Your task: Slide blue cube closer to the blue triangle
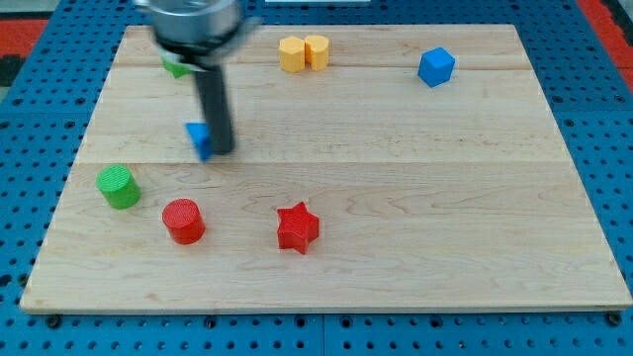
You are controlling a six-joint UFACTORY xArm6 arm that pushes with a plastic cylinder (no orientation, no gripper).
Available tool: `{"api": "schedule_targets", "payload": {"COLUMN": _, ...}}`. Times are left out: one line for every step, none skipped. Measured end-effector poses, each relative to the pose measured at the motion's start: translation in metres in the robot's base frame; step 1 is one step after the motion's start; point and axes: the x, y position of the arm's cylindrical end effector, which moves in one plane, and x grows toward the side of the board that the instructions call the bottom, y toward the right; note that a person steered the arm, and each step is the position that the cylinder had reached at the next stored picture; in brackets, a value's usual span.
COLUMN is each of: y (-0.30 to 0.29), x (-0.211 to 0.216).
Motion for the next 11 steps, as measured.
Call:
{"api": "schedule_targets", "payload": {"y": -0.054, "x": -0.015}}
{"api": "schedule_targets", "payload": {"y": 0.081, "x": -0.045}}
{"api": "schedule_targets", "payload": {"y": 0.215, "x": -0.061}}
{"api": "schedule_targets", "payload": {"y": 0.303, "x": -0.104}}
{"api": "schedule_targets", "payload": {"y": 0.347, "x": -0.113}}
{"api": "schedule_targets", "payload": {"y": 0.382, "x": -0.159}}
{"api": "schedule_targets", "payload": {"y": 0.306, "x": -0.159}}
{"api": "schedule_targets", "payload": {"y": 0.213, "x": -0.090}}
{"api": "schedule_targets", "payload": {"y": 0.226, "x": -0.068}}
{"api": "schedule_targets", "payload": {"y": 0.228, "x": -0.027}}
{"api": "schedule_targets", "payload": {"y": 0.133, "x": -0.027}}
